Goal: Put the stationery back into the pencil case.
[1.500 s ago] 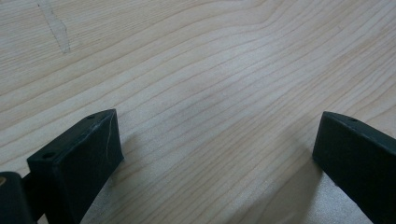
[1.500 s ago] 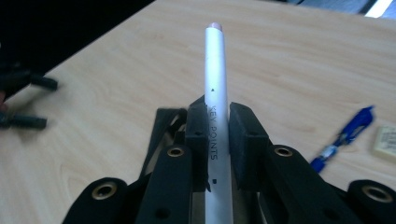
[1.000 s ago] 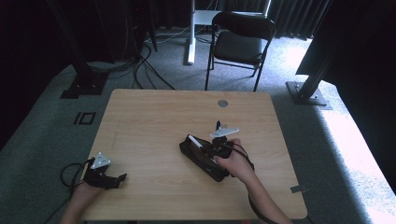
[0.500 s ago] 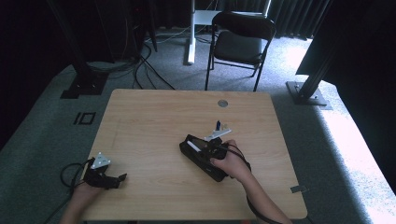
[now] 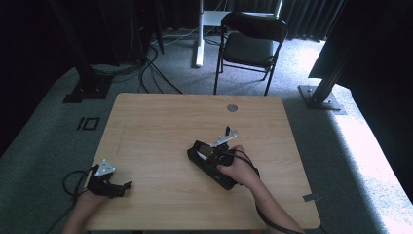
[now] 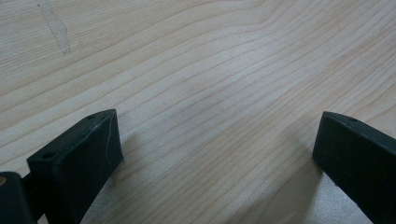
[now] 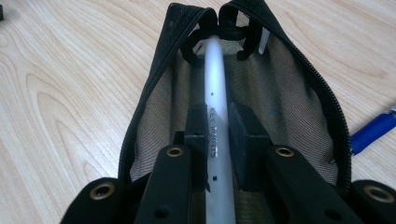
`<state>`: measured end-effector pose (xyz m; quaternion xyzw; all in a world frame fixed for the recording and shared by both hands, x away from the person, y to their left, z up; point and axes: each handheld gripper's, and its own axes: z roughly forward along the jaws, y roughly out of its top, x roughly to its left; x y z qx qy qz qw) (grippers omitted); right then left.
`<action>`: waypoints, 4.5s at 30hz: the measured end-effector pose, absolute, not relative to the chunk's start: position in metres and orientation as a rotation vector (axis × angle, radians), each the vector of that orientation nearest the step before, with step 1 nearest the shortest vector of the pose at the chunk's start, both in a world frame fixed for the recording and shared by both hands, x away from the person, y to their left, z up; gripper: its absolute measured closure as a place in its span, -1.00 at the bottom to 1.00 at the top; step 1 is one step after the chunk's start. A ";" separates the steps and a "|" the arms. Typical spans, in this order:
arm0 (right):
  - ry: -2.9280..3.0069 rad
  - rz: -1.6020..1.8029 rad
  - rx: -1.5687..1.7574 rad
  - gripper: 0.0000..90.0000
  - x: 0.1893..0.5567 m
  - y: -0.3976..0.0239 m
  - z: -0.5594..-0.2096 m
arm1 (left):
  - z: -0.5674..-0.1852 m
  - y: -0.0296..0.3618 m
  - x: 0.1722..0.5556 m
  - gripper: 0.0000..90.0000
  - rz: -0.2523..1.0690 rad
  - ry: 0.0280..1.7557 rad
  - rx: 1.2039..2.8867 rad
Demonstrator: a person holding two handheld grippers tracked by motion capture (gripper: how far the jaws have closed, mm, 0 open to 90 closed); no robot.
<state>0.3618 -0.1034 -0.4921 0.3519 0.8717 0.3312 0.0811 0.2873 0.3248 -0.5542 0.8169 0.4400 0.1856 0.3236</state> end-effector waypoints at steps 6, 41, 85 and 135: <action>2.612 1.010 1.043 0.63 0.360 -0.104 -0.489 | -0.554 0.325 0.287 -0.96 0.487 1.155 2.143; 2.112 1.025 1.495 0.47 0.446 -0.191 -0.494 | -0.554 0.325 0.287 -0.96 0.487 1.155 2.142; 2.141 0.944 1.547 0.52 0.460 -0.192 -0.506 | -0.554 0.325 0.287 -0.96 0.487 1.155 2.143; 2.495 1.167 1.076 0.52 0.369 -0.120 -0.452 | -0.554 0.325 0.287 -0.96 0.487 1.155 2.143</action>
